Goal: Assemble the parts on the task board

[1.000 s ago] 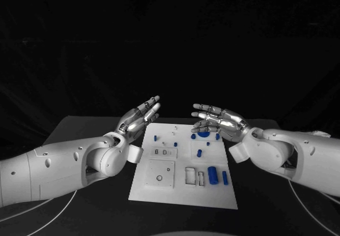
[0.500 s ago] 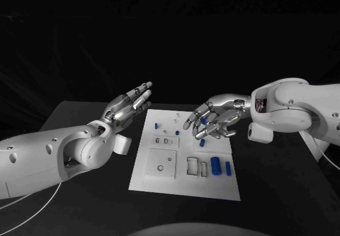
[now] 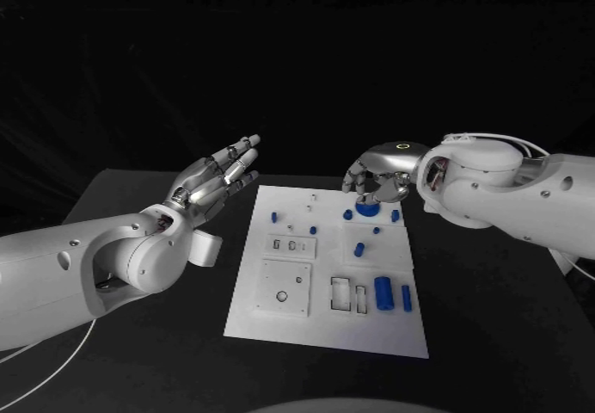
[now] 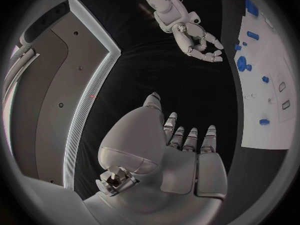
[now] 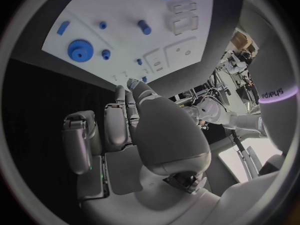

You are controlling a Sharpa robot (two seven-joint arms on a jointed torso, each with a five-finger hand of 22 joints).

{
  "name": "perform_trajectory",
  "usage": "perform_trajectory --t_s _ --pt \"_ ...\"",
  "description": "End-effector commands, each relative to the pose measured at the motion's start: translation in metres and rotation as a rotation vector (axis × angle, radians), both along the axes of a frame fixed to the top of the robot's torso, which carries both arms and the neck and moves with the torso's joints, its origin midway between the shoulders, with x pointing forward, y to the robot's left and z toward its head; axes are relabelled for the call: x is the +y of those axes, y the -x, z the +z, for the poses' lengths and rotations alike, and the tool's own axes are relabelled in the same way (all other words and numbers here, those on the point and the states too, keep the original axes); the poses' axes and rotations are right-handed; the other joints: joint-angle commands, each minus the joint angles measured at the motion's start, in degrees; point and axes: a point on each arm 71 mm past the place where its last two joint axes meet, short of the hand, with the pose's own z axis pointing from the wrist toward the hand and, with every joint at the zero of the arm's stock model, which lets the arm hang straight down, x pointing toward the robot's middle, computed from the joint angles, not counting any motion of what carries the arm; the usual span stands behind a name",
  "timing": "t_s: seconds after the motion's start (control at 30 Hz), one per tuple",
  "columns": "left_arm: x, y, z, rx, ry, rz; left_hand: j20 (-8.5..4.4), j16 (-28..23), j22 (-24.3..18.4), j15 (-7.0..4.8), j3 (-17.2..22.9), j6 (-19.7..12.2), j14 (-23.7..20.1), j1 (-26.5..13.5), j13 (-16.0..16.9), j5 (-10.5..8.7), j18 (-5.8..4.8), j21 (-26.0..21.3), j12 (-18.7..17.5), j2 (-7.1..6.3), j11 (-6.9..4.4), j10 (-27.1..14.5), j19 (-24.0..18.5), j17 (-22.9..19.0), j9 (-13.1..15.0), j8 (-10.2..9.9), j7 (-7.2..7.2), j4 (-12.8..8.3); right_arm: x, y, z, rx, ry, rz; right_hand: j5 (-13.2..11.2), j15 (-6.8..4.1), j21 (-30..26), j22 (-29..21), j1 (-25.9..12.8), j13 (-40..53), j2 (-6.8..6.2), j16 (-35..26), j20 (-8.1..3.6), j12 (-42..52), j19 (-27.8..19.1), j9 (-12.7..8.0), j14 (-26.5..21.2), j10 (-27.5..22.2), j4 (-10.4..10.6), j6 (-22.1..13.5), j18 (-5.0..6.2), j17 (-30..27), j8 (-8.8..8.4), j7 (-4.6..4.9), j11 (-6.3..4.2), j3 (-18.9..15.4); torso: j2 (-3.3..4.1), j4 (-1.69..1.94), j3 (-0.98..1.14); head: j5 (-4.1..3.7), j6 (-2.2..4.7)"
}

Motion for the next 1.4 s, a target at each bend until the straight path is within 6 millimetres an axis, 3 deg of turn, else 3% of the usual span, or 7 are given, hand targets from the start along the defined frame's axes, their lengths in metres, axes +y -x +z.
perform_trajectory --t_s 0.03,0.27,0.37,0.47,0.57,1.2,1.4 --pt "-0.003 0.0 0.002 -0.008 -0.009 -0.027 0.41 0.09 -0.79 0.44 -0.39 0.79 -0.02 0.72 -0.1 0.56 0.97 0.24 -0.19 0.1 0.61 -0.02 -0.02 0.05 0.09 0.41 0.1 -0.03 0.003 -0.002 0.004 -0.277 -0.018 0.079 -1.06 0.16 0.2 15.05 -1.06 0.2 -1.17 -0.36 -0.3 -0.06 6.06 0.65 -0.11 0.45 0.53 0.62 -0.35 -0.79 0.47 0.11 0.18 1.21 0.47 0.28 -0.05 -0.12 -0.2" --pt "-0.001 -0.001 0.001 0.004 -0.02 -0.025 0.6 0.09 -0.91 0.84 -0.45 1.82 -0.02 1.65 -0.1 1.75 0.9 0.04 -0.19 0.43 0.94 -0.02 -0.26 0.05 0.17 0.79 0.45 -0.08 -0.002 -0.01 -0.014 -0.314 -0.034 0.067 -3.74 0.5 0.2 15.05 -2.38 0.91 -3.08 -4.51 -0.04 -0.06 6.06 1.92 -3.76 0.84 0.88 1.45 -0.35 -7.13 0.43 0.22 0.31 3.79 0.34 0.43 -0.07 -0.25 -0.31" --pt "0.0 -0.002 0.0 0.01 -0.025 -0.023 0.64 0.08 -0.95 0.95 -0.42 2.17 -0.03 2.2 -0.1 2.54 0.88 -0.03 -0.19 0.68 1.07 -0.02 -0.35 0.04 0.2 0.97 0.59 -0.1 -0.004 -0.013 -0.021 -0.312 -0.04 0.064 -4.82 0.91 -9.62 -1.69 -2.48 4.57 -3.95 -2.71 0.34 3.15 -15.47 3.03 -4.69 -0.43 0.12 1.59 4.41 -6.31 -0.1 -0.22 0.15 6.13 0.22 0.38 -0.13 -0.15 -0.46" --pt "-0.001 -0.002 0.0 0.015 -0.029 -0.024 0.67 0.07 -0.97 0.99 -0.41 2.13 -0.03 2.55 -0.1 2.97 0.88 -0.06 -0.19 0.82 0.98 -0.02 -0.4 0.04 0.18 1.01 0.53 -0.11 -0.007 -0.015 -0.027 -0.315 -0.065 0.066 -5.05 0.22 -5.03 6.05 -2.83 11.24 -4.36 -1.52 0.2 10.03 -5.12 4.11 -4.31 -2.73 -0.53 2.19 2.4 -6.94 -0.26 0.33 -0.23 7.26 0.01 0.45 -0.15 -0.07 -0.68" --pt "-0.001 -0.003 -0.001 0.021 -0.032 -0.026 0.7 0.1 -0.98 1.07 -0.38 2.14 -0.02 2.87 -0.1 3.29 0.88 -0.08 -0.19 0.91 0.88 -0.02 -0.43 0.05 0.18 1.06 0.46 -0.14 -0.01 -0.015 -0.031 -0.311 -0.084 0.064 -4.12 -1.42 -0.28 14.07 -3.36 17.23 -3.91 7.12 -1.16 17.22 4.94 5.2 4.49 -2.22 -0.58 4.53 -0.03 10.25 0.61 1.48 -1.51 8.26 -0.09 0.41 -0.15 -0.08 -0.8" --pt "-0.002 -0.005 -0.003 0.027 -0.045 -0.049 0.95 0.44 -0.85 1.72 -0.34 3.19 0.25 4.26 -0.1 4.33 0.99 0.16 -0.19 1.2 0.99 -0.02 -0.18 0.19 0.32 1.54 0.57 -0.17 -0.009 -0.023 -0.081 -0.074 -0.002 0.022 -5.51 1.0 -0.6 13.61 -6.95 2.85 -7.4 8.46 0.5 -7.66 4.71 1.22 6.13 -10.18 1.62 -3.06 0.15 13.19 -8.87 2.63 1.91 11.87 -0.79 0.6 -0.41 0.02 -1.65" --pt "-0.002 -0.005 -0.003 0.028 -0.045 -0.053 1.0 0.48 -0.84 1.8 -0.35 3.61 0.29 4.43 -0.1 4.44 1.0 0.19 -0.19 1.23 1.13 -0.02 -0.15 0.2 0.37 1.69 0.7 -0.17 -0.01 -0.026 -0.094 -0.037 0.019 0.008 -4.63 1.24 -1.03 12.95 -6.65 1.28 -6.79 8.27 0.94 -9.63 4.08 0.83 5.72 -10.42 1.14 0.16 0.38 12.35 -8.24 2.69 2.15 10.69 -0.94 0.54 -0.49 0.18 -2.09"
